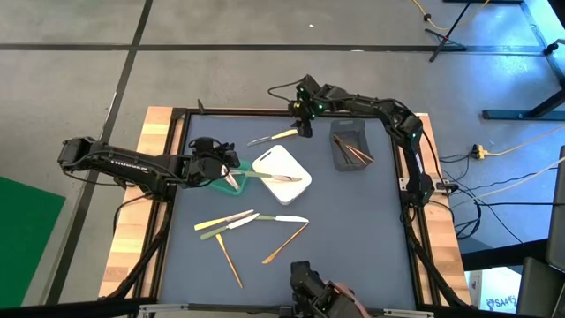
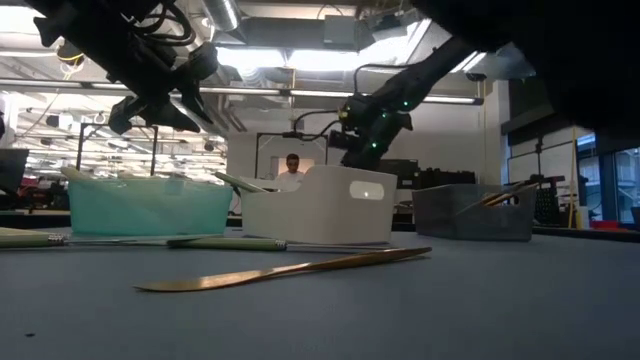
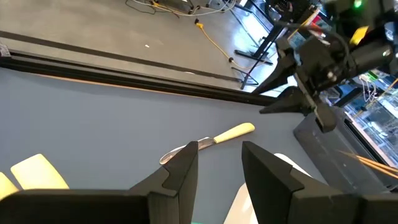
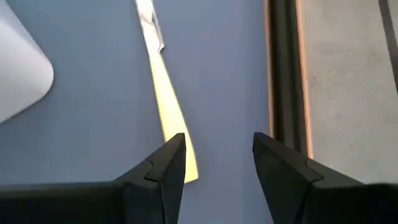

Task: Sort silverware by color (type)
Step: Put the top yellow table knife into the green bin

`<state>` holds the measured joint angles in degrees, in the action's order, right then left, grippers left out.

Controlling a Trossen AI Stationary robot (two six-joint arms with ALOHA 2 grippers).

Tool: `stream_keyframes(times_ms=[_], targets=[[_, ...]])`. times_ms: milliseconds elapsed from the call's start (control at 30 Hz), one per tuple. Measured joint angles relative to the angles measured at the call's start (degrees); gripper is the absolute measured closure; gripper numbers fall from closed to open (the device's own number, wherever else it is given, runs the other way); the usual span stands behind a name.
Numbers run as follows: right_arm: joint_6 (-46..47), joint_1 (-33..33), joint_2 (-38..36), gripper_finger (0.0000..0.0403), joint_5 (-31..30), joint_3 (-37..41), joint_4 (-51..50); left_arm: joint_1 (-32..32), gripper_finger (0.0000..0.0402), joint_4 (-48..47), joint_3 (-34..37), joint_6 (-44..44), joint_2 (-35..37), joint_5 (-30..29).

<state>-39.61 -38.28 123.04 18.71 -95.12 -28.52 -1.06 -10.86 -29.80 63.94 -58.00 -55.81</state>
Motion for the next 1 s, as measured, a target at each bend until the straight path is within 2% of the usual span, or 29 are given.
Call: stream_keyframes(times_ms=[567,1000], targets=[[-2.7,0.0,3.5,0.0228,3.4,1.5,1.2,0.0,0.0284,0.3,0.0,0.4,0.0,0.5],[-4.3,0.0,4.0,0.0228,3.4,1.4,1.5,0.0,0.0284,0.3,0.0,0.5,0.0,1.4]])
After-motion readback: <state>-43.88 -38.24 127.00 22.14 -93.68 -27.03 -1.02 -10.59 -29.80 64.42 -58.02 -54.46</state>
